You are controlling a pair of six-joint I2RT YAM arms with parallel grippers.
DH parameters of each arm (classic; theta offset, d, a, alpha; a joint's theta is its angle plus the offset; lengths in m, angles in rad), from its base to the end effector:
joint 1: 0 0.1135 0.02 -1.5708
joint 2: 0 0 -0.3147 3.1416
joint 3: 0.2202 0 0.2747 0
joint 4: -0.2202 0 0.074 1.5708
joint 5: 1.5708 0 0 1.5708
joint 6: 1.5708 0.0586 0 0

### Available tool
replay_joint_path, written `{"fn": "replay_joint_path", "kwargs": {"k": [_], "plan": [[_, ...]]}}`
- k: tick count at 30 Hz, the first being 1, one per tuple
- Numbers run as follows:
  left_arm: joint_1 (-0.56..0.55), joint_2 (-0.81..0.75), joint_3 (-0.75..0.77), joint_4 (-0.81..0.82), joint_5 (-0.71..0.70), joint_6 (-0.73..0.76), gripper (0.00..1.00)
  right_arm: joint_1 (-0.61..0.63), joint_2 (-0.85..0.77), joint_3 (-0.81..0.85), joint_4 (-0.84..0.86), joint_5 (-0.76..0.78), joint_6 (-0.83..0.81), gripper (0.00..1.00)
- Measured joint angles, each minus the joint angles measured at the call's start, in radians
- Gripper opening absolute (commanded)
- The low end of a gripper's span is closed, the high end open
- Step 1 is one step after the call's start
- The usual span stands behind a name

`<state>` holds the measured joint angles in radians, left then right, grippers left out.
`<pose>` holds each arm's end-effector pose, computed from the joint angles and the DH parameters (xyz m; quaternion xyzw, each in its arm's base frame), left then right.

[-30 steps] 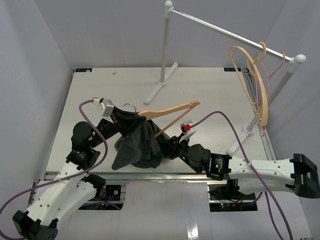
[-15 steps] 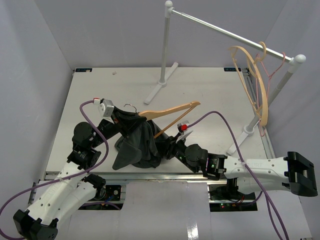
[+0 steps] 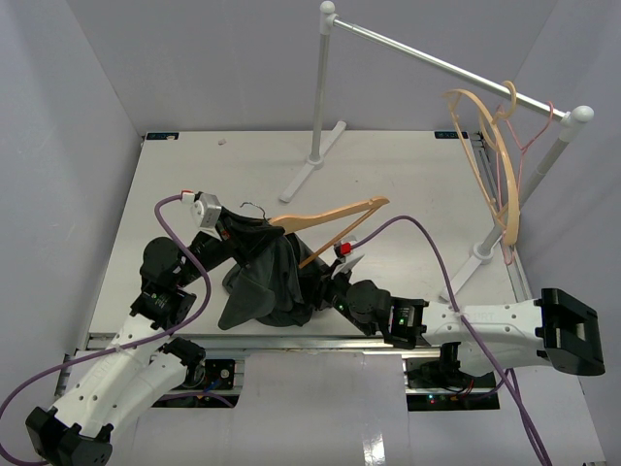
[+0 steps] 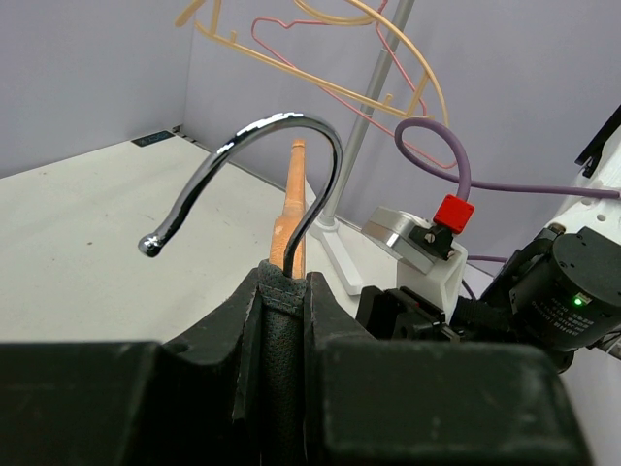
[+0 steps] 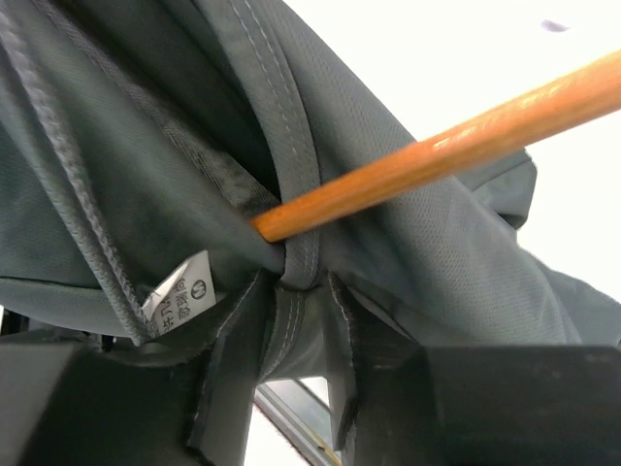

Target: Place the t-shirt on the hanger

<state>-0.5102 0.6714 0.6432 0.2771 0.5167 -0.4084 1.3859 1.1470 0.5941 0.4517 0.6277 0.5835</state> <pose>0.1293 -0.1055 0.3925 0.2316 0.5825 -0.4789 0.6146 0.0837 0.2601 0.2984 -0.0851 0.7305 0.4046 0.5435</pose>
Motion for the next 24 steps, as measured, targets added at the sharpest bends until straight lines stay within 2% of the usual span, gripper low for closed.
{"fn": "replay_joint_path", "kwargs": {"k": [1,2,10,19,24], "plan": [[0.0,0.0,0.0,0.001,0.0,0.0,0.0,0.001,0.007,0.0,0.0,0.002,0.004,0.09],[0.0,0.0,-0.002,0.002,0.0,0.0,0.0,0.002,0.015,0.002,-0.004,0.007,0.01,0.08],[0.0,-0.011,-0.01,-0.011,-0.001,0.008,0.0,0.004,0.021,0.022,-0.107,0.125,0.052,0.08],[0.0,-0.028,-0.009,-0.067,-0.005,0.041,0.0,-0.011,-0.174,-0.056,-0.225,0.267,0.072,0.08],[0.0,-0.03,-0.009,-0.09,-0.003,0.054,0.0,-0.09,-0.259,-0.091,-0.25,0.271,0.072,0.08]]}}
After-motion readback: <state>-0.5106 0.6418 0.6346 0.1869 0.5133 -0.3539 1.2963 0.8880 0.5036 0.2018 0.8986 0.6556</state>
